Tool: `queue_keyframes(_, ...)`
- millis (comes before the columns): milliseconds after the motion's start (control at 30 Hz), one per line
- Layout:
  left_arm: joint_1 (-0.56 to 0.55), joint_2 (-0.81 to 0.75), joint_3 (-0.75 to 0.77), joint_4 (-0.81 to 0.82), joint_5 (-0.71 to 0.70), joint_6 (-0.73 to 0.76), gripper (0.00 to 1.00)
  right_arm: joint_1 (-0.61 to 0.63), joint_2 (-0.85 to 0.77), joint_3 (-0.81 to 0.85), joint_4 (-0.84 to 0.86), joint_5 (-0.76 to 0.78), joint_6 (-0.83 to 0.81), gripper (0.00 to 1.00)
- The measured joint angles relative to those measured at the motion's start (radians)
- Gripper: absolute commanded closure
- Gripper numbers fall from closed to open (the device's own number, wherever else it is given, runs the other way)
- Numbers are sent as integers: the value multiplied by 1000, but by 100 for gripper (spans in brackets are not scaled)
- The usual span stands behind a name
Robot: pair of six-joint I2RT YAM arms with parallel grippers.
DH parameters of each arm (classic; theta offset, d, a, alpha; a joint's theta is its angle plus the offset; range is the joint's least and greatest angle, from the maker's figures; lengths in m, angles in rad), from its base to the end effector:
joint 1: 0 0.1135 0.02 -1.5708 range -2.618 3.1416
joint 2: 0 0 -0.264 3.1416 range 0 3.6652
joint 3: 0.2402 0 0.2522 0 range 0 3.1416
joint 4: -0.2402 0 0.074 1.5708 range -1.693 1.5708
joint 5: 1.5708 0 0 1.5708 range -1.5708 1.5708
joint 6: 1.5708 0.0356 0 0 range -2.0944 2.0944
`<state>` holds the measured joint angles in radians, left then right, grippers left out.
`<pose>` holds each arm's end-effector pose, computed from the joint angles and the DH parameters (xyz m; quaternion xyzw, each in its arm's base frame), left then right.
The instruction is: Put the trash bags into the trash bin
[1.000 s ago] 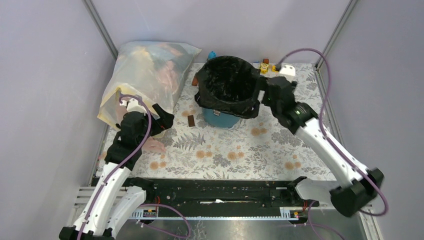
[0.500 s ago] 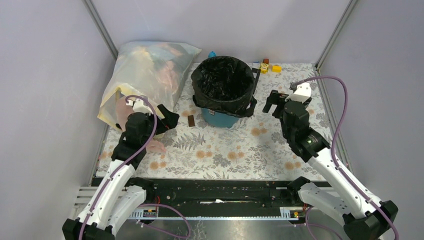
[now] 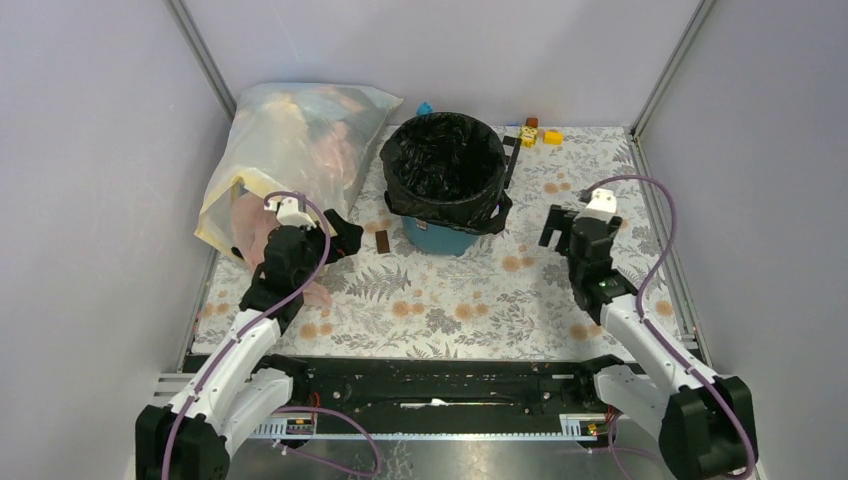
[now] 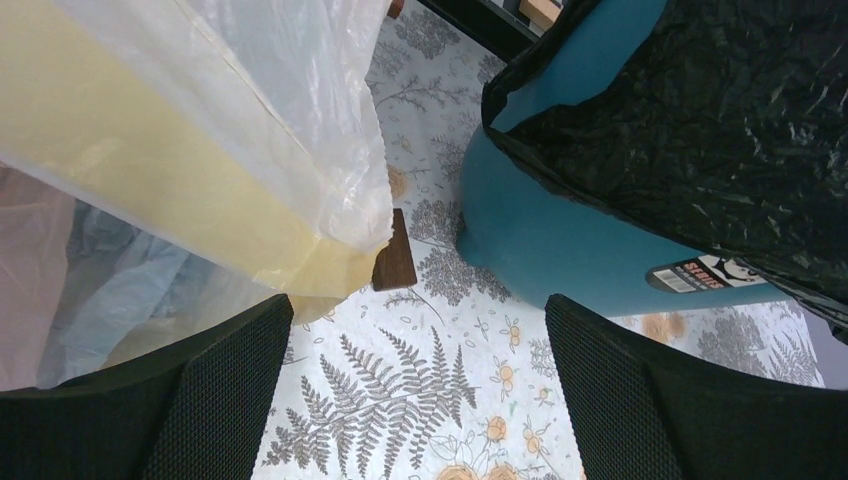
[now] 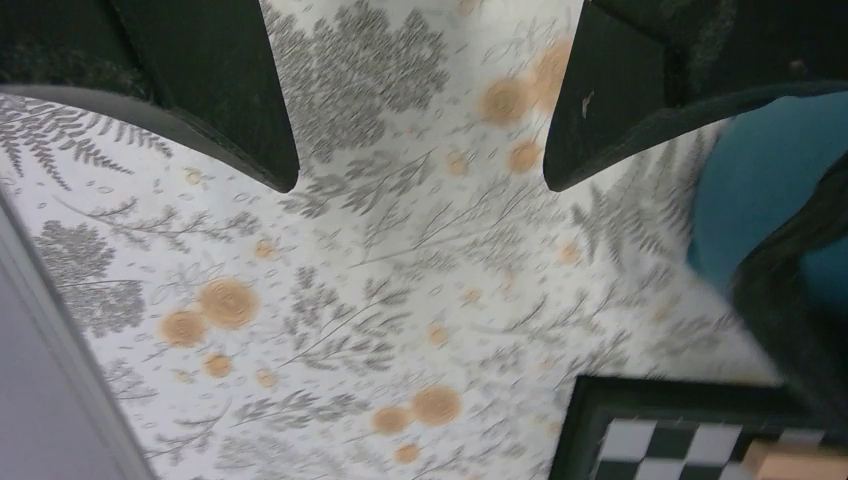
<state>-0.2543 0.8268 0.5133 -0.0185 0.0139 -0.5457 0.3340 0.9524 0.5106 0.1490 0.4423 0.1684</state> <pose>0.1899 -0.0499 0.2536 -0.1142 0.8062 -0.2313 0.5325 0.2088 0.0563 0.2475 0.0656 0.7913 -0.0259 0.6074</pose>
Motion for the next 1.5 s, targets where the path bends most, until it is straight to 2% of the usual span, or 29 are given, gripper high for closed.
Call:
queue_keyframes(100, 0, 0, -14, 48, -10, -1, 1, -122, 37, -2, 62, -63, 0, 0)
queue_keyframes(167, 0, 0, -18, 76, -7, -5, 1, -157, 64, -23, 141, -91, -19, 0)
queue_keyframes(367, 0, -23, -23, 139, 8, -13, 1, -171, 231, -256, 547, -126, -121, 0)
queue_keyframes(533, 0, -36, -23, 191, 10, 20, 1, -175, 445, -324, 798, -88, -169, 0)
queue_keyframes(667, 0, 53, -23, 255, 35, 40, 1, -200, 575, -322, 977, -77, -172, 0)
queue_keyframes(867, -19, 193, -9, 314, 60, 71, 1, -243, 601, -309, 1030, -88, -158, 0)
queue_keyframes(1000, -110, 193, 66, 238, -68, 129, 1, -245, 601, -305, 1045, -89, -154, 0)
queue_keyframes(1133, -162, 125, 106, 239, -154, 175, 1, -245, 601, -305, 1054, -89, -152, 0)
queue_keyframes(1233, -162, 122, 107, 290, -160, 203, 1, -245, 601, -305, 1056, -89, -152, 0)
queue_keyframes(1400, -143, 271, 98, 351, -140, 225, 1, -245, 601, -305, 1063, -89, -152, 0)
queue_keyframes(1500, -78, 322, 53, 369, -119, 237, 1, -245, 601, -305, 1067, -89, -152, 0)
